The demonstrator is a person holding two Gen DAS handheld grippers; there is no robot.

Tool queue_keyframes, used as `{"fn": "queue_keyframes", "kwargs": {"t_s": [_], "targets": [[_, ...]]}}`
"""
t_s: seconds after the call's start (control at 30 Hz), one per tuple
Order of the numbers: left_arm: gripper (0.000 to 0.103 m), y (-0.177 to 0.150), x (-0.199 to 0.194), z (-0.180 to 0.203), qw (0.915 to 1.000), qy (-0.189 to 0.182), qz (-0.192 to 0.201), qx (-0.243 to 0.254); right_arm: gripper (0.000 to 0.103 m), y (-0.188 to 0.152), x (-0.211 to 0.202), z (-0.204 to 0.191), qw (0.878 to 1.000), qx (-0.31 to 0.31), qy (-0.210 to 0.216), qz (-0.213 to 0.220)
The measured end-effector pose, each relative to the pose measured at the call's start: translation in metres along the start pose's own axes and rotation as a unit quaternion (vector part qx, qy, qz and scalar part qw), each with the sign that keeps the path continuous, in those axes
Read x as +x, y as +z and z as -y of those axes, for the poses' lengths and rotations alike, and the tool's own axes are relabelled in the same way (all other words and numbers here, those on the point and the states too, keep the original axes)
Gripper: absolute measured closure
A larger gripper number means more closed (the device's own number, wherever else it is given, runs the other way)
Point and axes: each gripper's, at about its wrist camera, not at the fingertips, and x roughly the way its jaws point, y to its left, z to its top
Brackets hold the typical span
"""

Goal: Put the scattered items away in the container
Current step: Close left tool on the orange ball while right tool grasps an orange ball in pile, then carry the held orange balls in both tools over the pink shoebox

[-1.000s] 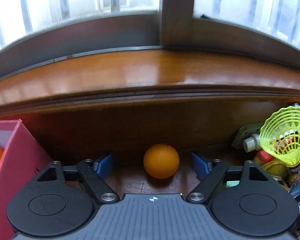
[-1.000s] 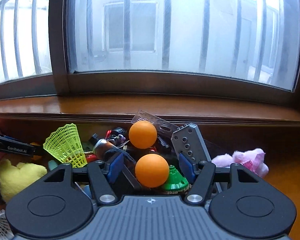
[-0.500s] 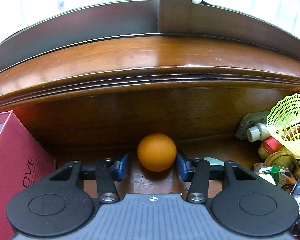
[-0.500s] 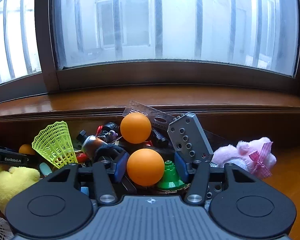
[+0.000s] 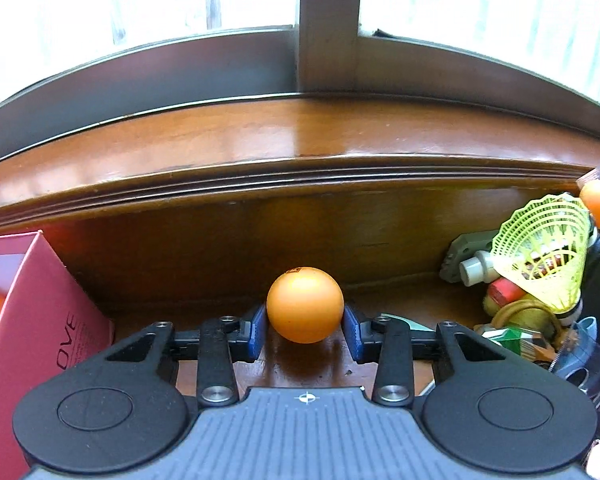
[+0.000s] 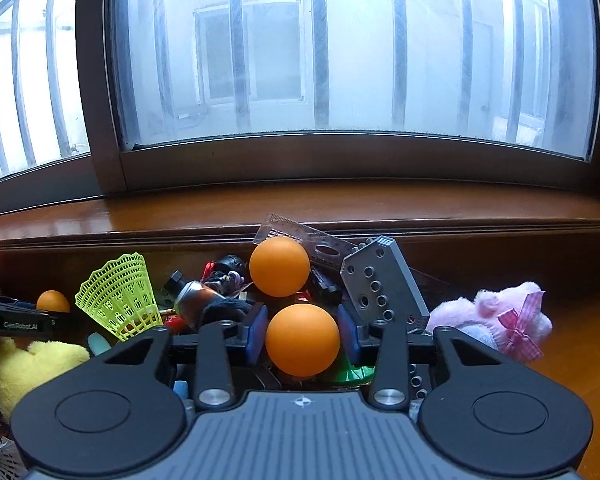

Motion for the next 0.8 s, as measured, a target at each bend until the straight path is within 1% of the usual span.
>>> {"fn": "queue_keyframes", "kwargs": {"t_s": [0.27, 0.47, 0.8], "targets": [[0.063, 0.008, -0.015, 0.001, 0.9998, -0.008, 0.018, 0.002, 0.062, 0.002, -0.007, 0.003, 1.0, 0.009, -0.001, 0.011], [0.063, 0.01, -0.035, 0.004, 0.9993, -0.014, 0.034, 0.004, 0.062, 0.005, -0.015, -0.001, 1.0, 0.008, 0.005, 0.017], [0.063, -0.006, -0.071, 0.0, 0.9984, -0.017, 0.054, -0.003, 0.062, 0.0, -0.04, -0.02, 0.999, 0.007, 0.031, 0.022]]}}
